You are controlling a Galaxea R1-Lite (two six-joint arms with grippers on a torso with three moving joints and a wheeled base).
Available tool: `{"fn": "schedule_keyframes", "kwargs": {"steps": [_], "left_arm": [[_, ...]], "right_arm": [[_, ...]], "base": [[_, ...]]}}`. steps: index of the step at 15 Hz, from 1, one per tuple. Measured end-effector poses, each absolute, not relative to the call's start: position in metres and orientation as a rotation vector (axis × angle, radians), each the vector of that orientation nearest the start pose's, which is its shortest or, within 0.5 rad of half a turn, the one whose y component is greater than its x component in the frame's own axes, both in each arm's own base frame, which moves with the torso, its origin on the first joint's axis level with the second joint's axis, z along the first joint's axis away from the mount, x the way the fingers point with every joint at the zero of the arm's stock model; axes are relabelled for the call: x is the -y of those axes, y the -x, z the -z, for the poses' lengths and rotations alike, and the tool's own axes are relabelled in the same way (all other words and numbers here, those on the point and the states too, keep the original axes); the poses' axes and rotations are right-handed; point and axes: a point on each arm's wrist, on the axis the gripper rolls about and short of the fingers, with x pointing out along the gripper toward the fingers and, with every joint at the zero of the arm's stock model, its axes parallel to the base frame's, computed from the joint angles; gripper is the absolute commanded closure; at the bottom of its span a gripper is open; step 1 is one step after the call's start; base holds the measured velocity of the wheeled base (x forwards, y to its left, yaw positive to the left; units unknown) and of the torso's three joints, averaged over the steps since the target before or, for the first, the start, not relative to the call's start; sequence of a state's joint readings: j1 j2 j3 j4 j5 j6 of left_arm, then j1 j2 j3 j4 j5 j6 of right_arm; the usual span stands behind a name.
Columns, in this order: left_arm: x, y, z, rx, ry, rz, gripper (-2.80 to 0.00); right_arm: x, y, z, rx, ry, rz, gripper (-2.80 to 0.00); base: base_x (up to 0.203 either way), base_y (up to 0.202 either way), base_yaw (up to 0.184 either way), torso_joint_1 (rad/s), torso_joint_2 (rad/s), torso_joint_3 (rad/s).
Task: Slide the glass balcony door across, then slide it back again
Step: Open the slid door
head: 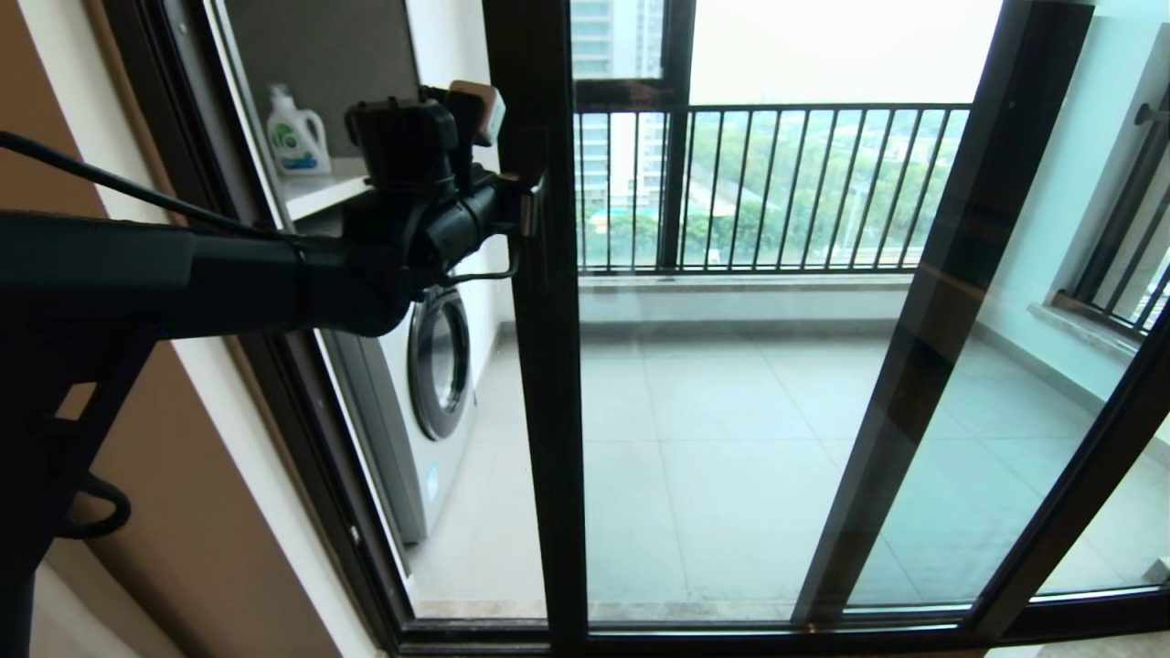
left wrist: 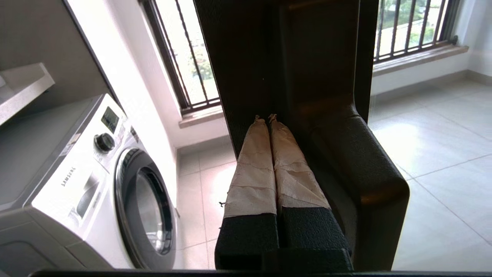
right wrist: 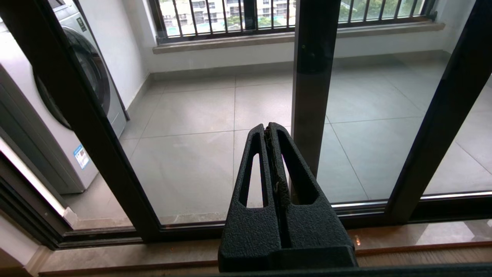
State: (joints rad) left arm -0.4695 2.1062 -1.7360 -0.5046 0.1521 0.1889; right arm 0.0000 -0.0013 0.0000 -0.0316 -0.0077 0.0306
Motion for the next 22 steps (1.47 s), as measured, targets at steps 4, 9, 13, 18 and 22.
{"fn": "schedule_keyframes", "kwargs": {"steps": [4, 9, 13, 18, 22], "left_arm": [[0.213, -0.395, -0.275, 0.155, -0.146, 0.334, 0.0], [0.233, -0.391, -0.272, 0.16, -0.141, 0.374, 0.0], [0.257, -0.388, -0.272, 0.153, -0.141, 0.414, 0.0], [0.279, -0.381, -0.267, 0.156, -0.138, 0.46, 0.0], [0.292, -0.375, -0.261, 0.144, -0.143, 0.499, 0.0]], "right_arm": [[0.0, 0.023, -0.079, 0.033, -0.031, 0.007, 0.0], [0.0, 0.023, -0.079, 0.033, -0.031, 0.008, 0.0], [0.0, 0.023, -0.079, 0.033, -0.031, 0.007, 0.0], [0.0, 0.023, -0.079, 0.033, -0.03, 0.008, 0.0], [0.0, 0.023, -0.079, 0.033, -0.031, 0.007, 0.0]], "base": [[0.0, 0.0, 0.0, 0.0, 0.0, 0.0], [0.0, 0.0, 0.0, 0.0, 0.0, 0.0], [0.0, 0.0, 0.0, 0.0, 0.0, 0.0], [0.0, 0.0, 0.0, 0.0, 0.0, 0.0], [0.0, 0.0, 0.0, 0.0, 0.0, 0.0]]}}
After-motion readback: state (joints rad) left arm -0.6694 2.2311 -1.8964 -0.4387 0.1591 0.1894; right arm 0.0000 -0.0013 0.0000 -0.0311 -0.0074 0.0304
